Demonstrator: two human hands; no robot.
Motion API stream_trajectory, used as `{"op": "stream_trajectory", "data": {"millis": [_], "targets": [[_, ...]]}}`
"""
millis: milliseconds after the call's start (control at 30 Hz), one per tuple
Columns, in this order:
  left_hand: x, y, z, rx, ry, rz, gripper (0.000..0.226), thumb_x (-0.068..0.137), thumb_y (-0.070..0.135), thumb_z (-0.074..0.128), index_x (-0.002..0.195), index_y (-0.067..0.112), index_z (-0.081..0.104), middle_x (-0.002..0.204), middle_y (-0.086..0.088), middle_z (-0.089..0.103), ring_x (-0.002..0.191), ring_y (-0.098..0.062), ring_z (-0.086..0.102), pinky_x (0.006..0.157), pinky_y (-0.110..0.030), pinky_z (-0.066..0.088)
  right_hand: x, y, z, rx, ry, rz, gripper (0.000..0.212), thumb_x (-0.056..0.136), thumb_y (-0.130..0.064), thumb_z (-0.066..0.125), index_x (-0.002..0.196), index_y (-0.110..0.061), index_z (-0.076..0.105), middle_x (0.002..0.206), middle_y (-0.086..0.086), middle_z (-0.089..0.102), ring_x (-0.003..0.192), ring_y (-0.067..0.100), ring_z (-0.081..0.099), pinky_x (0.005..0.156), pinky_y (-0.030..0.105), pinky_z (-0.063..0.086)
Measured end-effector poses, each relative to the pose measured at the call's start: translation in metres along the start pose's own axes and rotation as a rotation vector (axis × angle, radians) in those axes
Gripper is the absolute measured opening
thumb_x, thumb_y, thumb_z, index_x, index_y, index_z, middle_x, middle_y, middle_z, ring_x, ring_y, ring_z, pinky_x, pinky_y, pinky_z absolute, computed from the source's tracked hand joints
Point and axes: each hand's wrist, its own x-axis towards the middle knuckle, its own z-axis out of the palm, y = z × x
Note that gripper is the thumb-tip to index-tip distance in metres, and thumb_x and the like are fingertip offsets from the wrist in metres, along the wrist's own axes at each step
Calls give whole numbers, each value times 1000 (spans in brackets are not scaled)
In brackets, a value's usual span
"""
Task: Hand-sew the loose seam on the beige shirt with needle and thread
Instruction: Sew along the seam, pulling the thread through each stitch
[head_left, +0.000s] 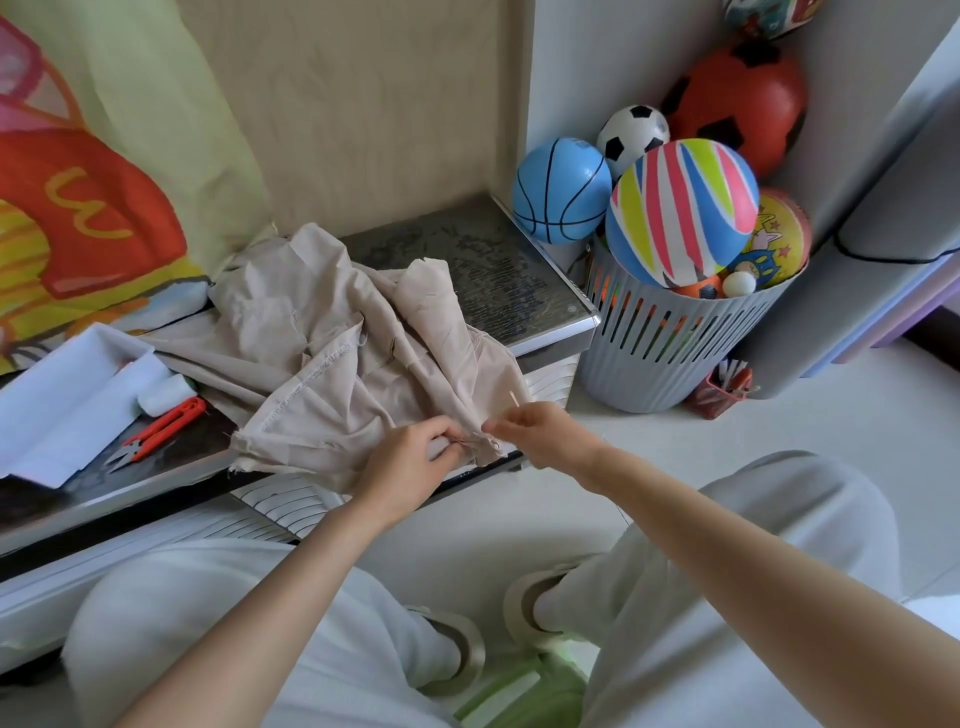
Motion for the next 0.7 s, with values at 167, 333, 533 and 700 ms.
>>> {"op": "stream_trajectory", "data": {"millis": [167, 333, 533, 700], "targets": [[-4, 3, 0, 10, -23, 13, 11, 87, 19, 60, 83, 26, 66, 84, 11, 71, 83, -8, 61, 76, -19, 40, 5, 9, 6, -323, 7, 7, 24, 86, -31, 67, 72, -12, 63, 72, 3, 57, 66, 13, 47, 57, 23, 35], [-4, 3, -4, 10, -4, -11, 13, 88, 18, 59, 83, 27, 65, 86, 13, 70, 85, -8, 62, 77, -24, 44, 2, 8, -11, -357, 89, 45, 24, 92, -26, 58, 72, -13, 63, 67, 0, 52, 57, 12, 43, 45, 16, 30], [-5, 1, -3, 29, -11, -7, 19, 88, 18, 60, 78, 34, 61, 86, 14, 70, 85, -9, 62, 76, -25, 44, -1, 24, -30, -256, 281, 120, 39, 92, -21, 56, 57, -12, 42, 59, -1, 38, 53, 12, 32, 44, 19, 24], [-6, 1, -1, 29, -14, -9, 24, 88, 18, 60, 75, 38, 58, 85, 16, 69, 86, -8, 62, 77, -25, 44, -3, 40, -32, -215, 301, 152, 30, 93, -25, 54, 65, -15, 47, 62, -2, 44, 53, 12, 37, 47, 23, 27]]}}
